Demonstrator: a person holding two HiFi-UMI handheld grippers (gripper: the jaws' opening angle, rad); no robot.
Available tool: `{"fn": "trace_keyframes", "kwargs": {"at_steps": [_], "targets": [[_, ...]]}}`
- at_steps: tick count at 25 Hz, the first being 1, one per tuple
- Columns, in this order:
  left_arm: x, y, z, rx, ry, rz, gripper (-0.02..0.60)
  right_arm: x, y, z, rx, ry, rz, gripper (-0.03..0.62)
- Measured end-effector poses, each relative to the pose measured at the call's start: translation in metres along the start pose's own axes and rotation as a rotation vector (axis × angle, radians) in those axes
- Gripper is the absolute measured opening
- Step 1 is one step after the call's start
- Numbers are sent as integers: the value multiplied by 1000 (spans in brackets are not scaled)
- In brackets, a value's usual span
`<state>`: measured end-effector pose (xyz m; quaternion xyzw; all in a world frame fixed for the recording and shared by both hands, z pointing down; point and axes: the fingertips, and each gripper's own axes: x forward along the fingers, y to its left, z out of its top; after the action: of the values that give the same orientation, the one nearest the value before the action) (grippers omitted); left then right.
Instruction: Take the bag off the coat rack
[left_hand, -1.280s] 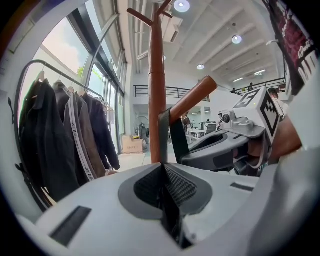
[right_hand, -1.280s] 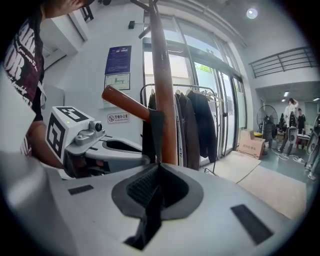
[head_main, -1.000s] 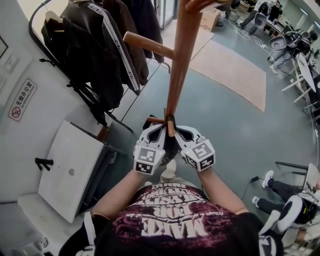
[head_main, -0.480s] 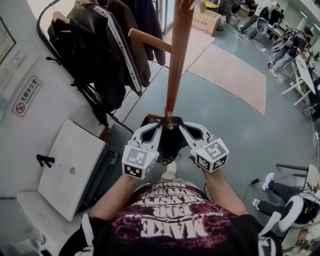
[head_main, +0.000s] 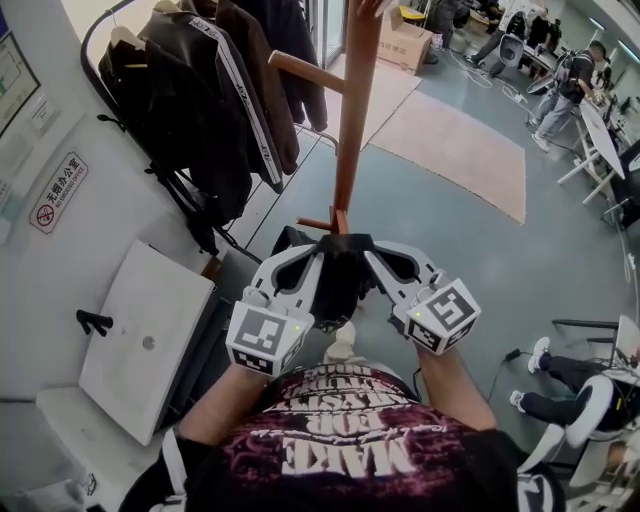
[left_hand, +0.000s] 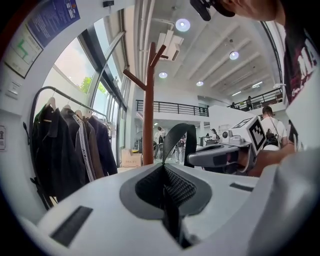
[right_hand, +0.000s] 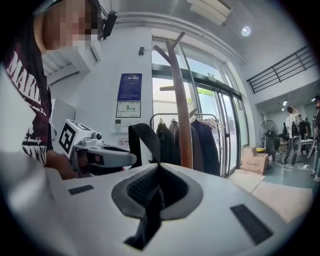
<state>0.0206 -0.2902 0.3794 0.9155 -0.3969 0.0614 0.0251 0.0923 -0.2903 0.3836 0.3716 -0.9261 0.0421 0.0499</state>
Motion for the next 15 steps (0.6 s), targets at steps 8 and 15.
{"fn": "trace_keyframes", "kwargs": {"at_steps": [8, 15], "targets": [[-40, -8, 24, 24, -42, -37, 8, -12, 40, 24, -26, -32, -3, 9], [-75, -19, 29, 83, -57, -66, 8, -22, 76, 33, -52, -32, -13, 9]]}}
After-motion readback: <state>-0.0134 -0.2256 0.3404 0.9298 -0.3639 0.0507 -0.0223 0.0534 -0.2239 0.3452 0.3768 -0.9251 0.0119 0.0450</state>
